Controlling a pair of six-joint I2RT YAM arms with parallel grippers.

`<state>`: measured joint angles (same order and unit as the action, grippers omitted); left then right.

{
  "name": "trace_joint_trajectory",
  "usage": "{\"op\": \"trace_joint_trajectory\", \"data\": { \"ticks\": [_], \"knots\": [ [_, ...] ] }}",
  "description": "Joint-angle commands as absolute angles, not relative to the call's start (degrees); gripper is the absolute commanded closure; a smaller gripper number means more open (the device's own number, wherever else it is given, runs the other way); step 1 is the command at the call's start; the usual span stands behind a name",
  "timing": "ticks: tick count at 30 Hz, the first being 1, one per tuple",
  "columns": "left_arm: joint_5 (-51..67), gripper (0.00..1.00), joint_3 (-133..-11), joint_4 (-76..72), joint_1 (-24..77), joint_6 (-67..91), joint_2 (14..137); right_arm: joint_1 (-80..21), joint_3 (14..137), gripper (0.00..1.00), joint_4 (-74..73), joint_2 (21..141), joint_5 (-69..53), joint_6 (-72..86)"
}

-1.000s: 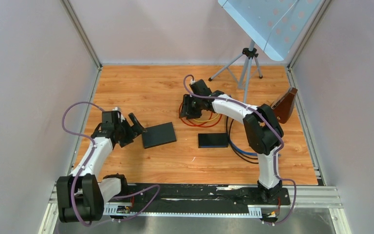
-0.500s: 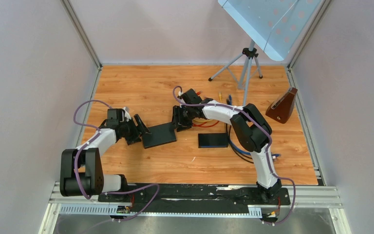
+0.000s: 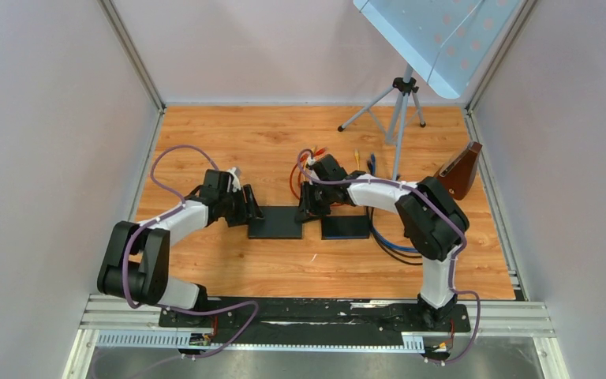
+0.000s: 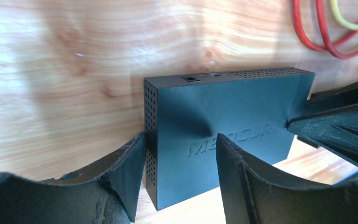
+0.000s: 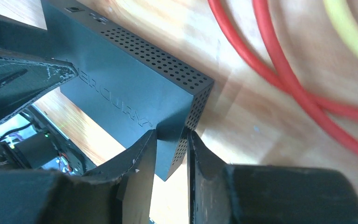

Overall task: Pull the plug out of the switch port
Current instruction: Move the switch port to the center of the board, then reset both arms

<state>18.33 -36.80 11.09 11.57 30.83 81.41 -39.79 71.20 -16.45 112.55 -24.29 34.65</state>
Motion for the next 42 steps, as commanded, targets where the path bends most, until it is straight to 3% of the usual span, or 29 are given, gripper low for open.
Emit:
{"op": "trace_joint_trajectory", "data": {
  "ticks": [1,12,20,23,28,32,36,38,42],
  "knots": [
    [22.3,0.36,-34.4,8.9,15.9,35.5,80.5,-41.4,65.6,0.72,-14.5,105.9,-19.9,35.9],
    [20.7,0.35,-33.0,9.4,17.9,38.5,76.5,-41.4,64.8,0.59,-19.9,98.6,-14.3,32.3],
    [13.5,0.22,-36.2,17.2,17.9,37.6,70.3,-41.4,65.2,0.43,-27.3,89.1,-2.3,28.6],
    [10.1,0.17,-37.3,20.4,17.9,36.9,66.5,-41.4,61.4,0.32,-27.6,82.6,8.0,28.5],
    [4.5,0.01,-37.8,23.0,17.9,36.5,60.2,-41.3,52.7,0.24,-27.6,69.9,22.9,33.1],
    [0.9,0.00,-38.8,24.3,17.9,35.8,57.6,-41.1,44.3,0.21,-27.7,59.2,33.1,40.0],
    [-3.9,0.00,-40.4,26.2,18.0,36.1,56.6,-40.9,36.1,0.08,-27.7,51.6,43.4,46.7],
    [-6.5,0.00,-40.8,26.7,17.9,36.6,56.4,-40.3,33.7,0.02,-27.7,48.6,45.2,47.8],
    [-10.6,0.00,-41.6,27.4,17.9,37.4,56.7,-38.4,31.4,0.00,-27.7,44.8,44.0,49.5]
  ]
}}
